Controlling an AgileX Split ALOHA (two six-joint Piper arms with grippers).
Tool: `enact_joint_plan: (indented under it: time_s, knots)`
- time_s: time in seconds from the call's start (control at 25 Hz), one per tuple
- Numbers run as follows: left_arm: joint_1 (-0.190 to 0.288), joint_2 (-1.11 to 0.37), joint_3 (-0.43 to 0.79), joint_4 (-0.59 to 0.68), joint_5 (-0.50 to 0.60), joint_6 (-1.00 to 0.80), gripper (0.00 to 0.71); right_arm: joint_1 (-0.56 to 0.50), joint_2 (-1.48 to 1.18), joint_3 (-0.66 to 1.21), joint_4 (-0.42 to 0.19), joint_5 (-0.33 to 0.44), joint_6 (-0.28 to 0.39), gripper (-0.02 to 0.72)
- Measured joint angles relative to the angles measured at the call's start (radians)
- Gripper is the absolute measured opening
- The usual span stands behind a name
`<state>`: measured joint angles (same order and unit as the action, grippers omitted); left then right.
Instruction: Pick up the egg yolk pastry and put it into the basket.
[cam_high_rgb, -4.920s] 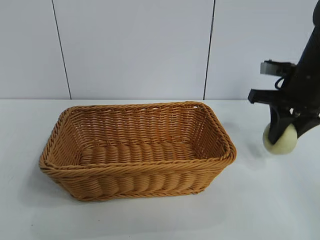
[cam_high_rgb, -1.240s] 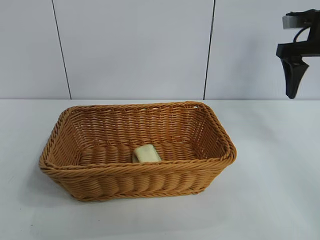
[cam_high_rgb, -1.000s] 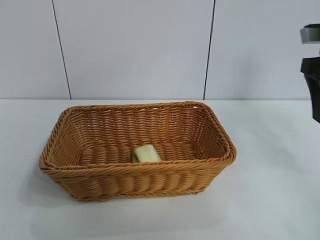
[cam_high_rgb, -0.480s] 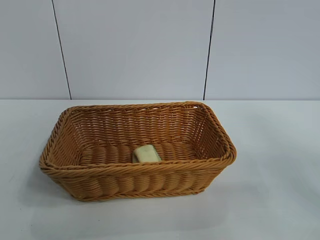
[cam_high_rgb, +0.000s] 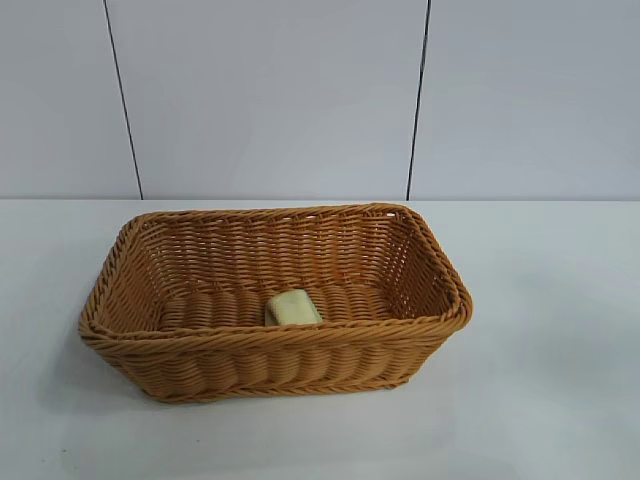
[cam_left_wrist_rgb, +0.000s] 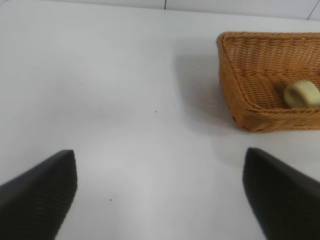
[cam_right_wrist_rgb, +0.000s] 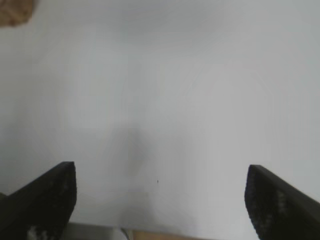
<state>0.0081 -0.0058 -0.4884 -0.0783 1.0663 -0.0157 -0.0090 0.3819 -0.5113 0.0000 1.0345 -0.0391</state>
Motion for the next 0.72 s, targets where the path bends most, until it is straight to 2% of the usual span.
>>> enact_joint_plan:
  time_s: [0.44, 0.72]
  knots:
    - [0.000, 0.000, 0.000, 0.000, 0.000, 0.000, 0.695, 0.000, -0.365, 0.011, 0.000, -0.013, -0.003, 0.632]
    - [0.000, 0.000, 0.000, 0.000, 0.000, 0.000, 0.695, 0.000, -0.388, 0.011, 0.000, -0.013, -0.003, 0.632]
